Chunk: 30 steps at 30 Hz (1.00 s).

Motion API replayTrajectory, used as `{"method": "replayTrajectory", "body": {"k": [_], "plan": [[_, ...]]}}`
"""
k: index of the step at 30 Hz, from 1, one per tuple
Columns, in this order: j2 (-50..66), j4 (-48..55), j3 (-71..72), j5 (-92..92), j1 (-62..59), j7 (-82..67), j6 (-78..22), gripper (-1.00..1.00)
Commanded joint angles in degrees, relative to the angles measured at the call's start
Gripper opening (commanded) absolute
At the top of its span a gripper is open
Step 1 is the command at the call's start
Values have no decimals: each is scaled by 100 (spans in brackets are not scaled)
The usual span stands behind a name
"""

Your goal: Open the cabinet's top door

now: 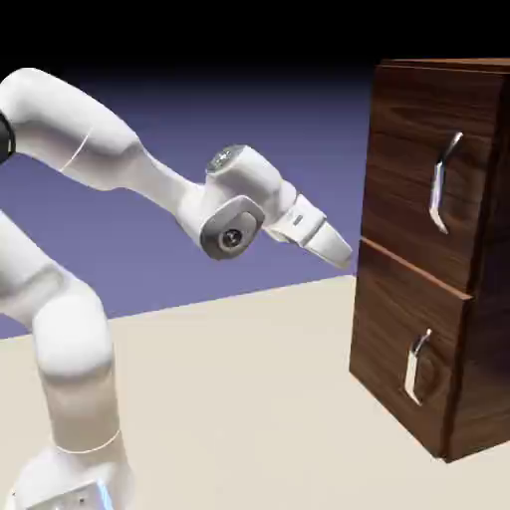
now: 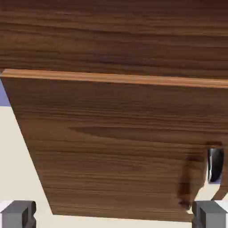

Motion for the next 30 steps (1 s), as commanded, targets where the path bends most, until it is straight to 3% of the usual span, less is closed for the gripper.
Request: {"method": "replayTrajectory", "body": {"k": [1, 30], "plan": [[-30, 52, -96, -250, 86, 185, -4, 0], [-905, 1564, -2875, -7476, 2570, 5543, -121, 0]]}}
